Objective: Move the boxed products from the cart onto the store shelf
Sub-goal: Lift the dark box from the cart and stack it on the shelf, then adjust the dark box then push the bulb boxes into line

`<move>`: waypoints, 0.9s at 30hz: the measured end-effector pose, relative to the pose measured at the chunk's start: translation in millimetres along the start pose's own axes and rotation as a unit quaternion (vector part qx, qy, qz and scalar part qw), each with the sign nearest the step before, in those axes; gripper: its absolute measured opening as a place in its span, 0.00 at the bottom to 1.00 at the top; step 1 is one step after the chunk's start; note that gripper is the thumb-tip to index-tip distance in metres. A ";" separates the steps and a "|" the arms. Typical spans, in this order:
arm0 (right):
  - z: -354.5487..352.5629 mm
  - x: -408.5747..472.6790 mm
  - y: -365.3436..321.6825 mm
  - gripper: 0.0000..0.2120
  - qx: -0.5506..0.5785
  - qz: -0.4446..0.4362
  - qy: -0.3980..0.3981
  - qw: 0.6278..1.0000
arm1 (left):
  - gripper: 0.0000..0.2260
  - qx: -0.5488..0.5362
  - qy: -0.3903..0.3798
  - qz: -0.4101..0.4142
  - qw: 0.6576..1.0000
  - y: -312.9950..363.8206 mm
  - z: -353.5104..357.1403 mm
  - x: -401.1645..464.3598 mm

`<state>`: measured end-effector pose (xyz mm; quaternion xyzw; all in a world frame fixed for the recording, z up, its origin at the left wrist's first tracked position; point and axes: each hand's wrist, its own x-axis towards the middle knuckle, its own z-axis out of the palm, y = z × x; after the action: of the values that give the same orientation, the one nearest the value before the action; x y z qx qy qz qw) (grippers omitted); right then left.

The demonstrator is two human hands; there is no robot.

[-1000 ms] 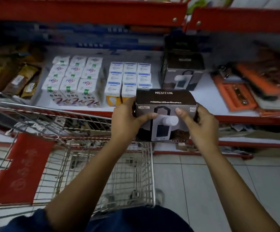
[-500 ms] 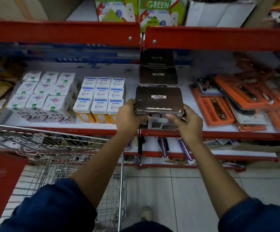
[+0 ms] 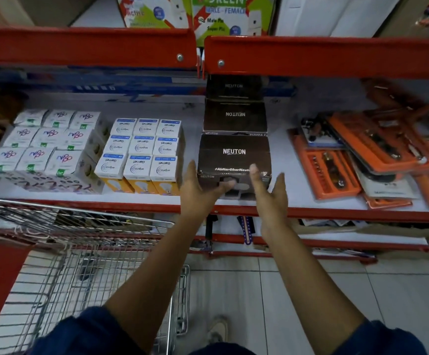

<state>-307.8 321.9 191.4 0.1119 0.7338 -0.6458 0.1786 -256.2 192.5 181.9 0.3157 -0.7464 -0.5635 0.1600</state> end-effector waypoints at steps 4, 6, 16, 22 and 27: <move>13.0 -2.1 -2.1 0.38 0.244 0.211 -0.001 0.947 | 0.48 -0.206 0.039 -0.244 0.947 4.9 14.3 -10.1; 17.4 1.1 -2.8 0.29 0.336 0.219 -0.011 0.916 | 0.40 -0.318 0.022 -0.314 0.894 9.6 14.0 -4.4; 19.1 6.6 -11.4 0.26 0.425 0.206 -0.004 0.881 | 0.11 -0.441 0.015 -0.371 0.817 19.9 12.1 16.2; 16.4 7.7 -11.1 0.28 0.404 0.205 -0.014 0.892 | 0.13 -0.466 0.012 -0.359 0.809 21.7 11.3 17.2; 20.2 -2.5 -1.7 0.28 0.374 0.202 -0.036 0.904 | 0.11 -0.453 0.002 -0.341 0.824 23.8 0.0 5.3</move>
<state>-303.8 301.8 191.9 0.2929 0.3928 -0.8266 0.2769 -267.0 193.0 203.7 0.4431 -0.2522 -0.8562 0.0840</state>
